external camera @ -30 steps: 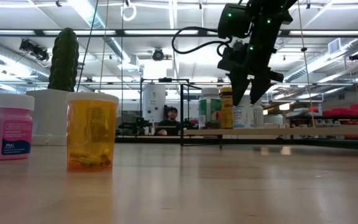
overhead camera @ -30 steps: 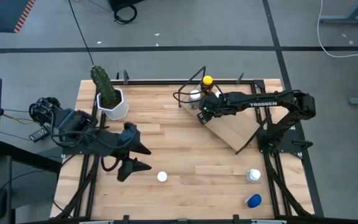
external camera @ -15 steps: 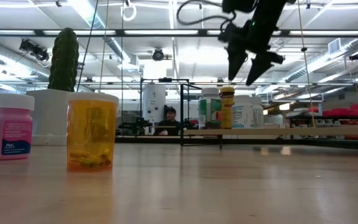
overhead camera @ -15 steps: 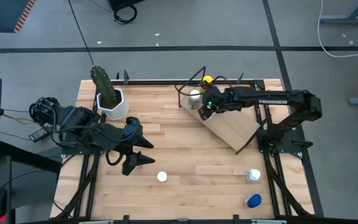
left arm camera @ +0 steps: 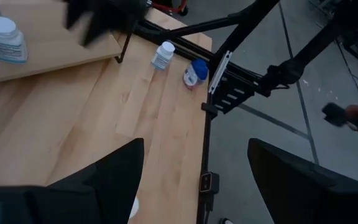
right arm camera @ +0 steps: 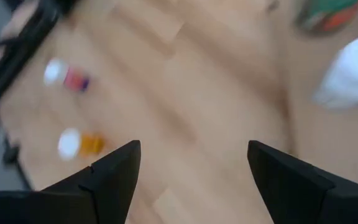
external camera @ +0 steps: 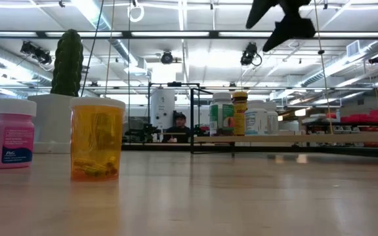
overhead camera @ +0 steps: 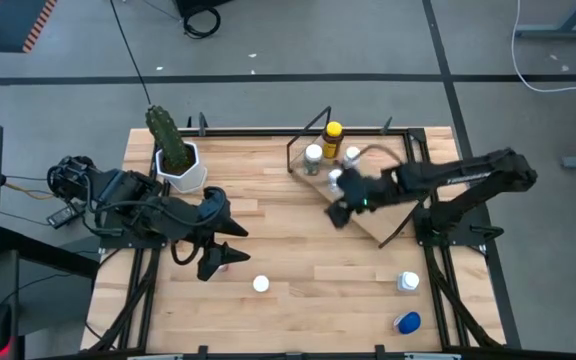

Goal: Pick and place medicine bottles onto shelf by color
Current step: Put the small yellow medicine bottle on the shelf

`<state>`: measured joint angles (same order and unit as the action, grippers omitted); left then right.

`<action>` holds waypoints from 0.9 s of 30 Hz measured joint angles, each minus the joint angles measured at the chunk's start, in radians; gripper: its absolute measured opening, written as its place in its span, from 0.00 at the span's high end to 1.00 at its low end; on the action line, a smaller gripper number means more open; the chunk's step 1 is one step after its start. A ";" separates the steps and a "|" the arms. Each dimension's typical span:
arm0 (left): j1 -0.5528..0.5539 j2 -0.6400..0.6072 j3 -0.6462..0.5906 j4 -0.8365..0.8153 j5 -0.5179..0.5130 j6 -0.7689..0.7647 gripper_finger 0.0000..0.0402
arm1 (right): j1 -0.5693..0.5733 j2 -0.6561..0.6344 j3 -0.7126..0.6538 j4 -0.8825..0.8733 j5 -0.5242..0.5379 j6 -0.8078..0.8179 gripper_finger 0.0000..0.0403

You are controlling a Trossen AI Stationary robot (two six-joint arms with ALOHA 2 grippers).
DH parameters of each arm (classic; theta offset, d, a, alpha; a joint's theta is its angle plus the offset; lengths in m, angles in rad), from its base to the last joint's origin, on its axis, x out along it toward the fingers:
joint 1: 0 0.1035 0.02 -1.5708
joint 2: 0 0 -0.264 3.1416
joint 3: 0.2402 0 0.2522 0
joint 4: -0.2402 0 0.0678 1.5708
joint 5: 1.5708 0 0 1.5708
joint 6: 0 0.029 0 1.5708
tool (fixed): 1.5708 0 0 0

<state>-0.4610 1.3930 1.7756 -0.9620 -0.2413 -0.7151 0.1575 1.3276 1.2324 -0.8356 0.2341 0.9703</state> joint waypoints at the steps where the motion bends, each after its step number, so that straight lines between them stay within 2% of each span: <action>1: 0.000 0.000 0.000 0.001 0.000 -0.002 0.27 | 0.033 0.011 0.000 0.009 0.000 0.001 0.25; 4: 0.000 0.000 0.000 0.011 0.000 -0.006 0.27 | 0.123 0.062 0.000 0.072 0.011 0.000 0.25; 7: 0.000 0.000 0.000 0.026 0.000 -0.005 0.27 | 0.188 0.135 0.000 0.225 0.036 -0.019 0.25; 12: -0.003 0.000 0.000 0.047 0.000 -0.007 0.27 | 0.245 0.261 0.000 0.557 0.056 -0.184 0.25; 15: -0.016 0.000 0.000 0.072 0.001 -0.011 0.27 | 0.254 0.329 0.000 0.690 0.059 -0.255 0.25; 27: -0.090 0.000 0.000 0.103 0.002 -0.040 0.27 | 0.253 0.462 -0.001 0.871 0.039 -0.421 0.25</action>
<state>-0.5513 1.3930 1.7754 -0.8585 -0.2396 -0.7555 0.4106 1.7898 1.2312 0.0358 0.2728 0.5488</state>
